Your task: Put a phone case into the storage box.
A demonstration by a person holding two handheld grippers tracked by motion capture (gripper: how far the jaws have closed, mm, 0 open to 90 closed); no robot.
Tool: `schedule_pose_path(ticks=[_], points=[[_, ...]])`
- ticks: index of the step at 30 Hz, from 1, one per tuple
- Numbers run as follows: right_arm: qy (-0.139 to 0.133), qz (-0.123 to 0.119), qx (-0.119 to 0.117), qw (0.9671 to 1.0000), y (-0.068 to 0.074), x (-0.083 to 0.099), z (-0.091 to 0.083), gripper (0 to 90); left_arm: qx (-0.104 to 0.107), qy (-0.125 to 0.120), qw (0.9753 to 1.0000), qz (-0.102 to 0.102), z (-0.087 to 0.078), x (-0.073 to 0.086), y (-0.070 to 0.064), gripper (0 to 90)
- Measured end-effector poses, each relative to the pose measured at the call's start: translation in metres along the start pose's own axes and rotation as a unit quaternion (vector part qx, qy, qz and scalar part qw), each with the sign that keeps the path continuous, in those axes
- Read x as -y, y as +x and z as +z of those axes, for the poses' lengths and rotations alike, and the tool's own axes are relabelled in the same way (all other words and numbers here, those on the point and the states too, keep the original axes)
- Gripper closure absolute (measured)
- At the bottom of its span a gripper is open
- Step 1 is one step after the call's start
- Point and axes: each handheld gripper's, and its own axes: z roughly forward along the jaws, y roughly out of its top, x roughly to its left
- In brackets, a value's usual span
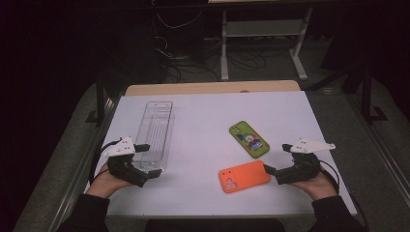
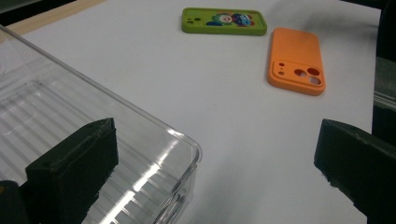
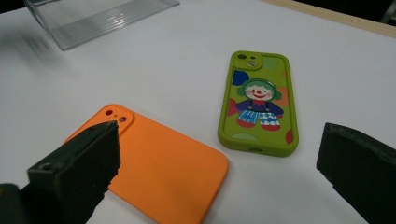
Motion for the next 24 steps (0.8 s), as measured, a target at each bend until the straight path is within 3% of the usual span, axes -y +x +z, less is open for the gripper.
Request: schedule_pose_path(ticks=[11, 24], points=[[0.006, 0.000, -0.002, 1.0000, 0.000, -0.004, 0.002, 0.0, 0.002, 0.002, 1.0000, 0.000, 0.004, -0.001, 0.000, 0.0], [0.028, -0.001, 0.001, 0.9996, -0.002, -0.017, 0.021, 0.0, 0.008, -0.009, 0.9999, -0.011, 0.010, -0.001, 0.004, 0.0]])
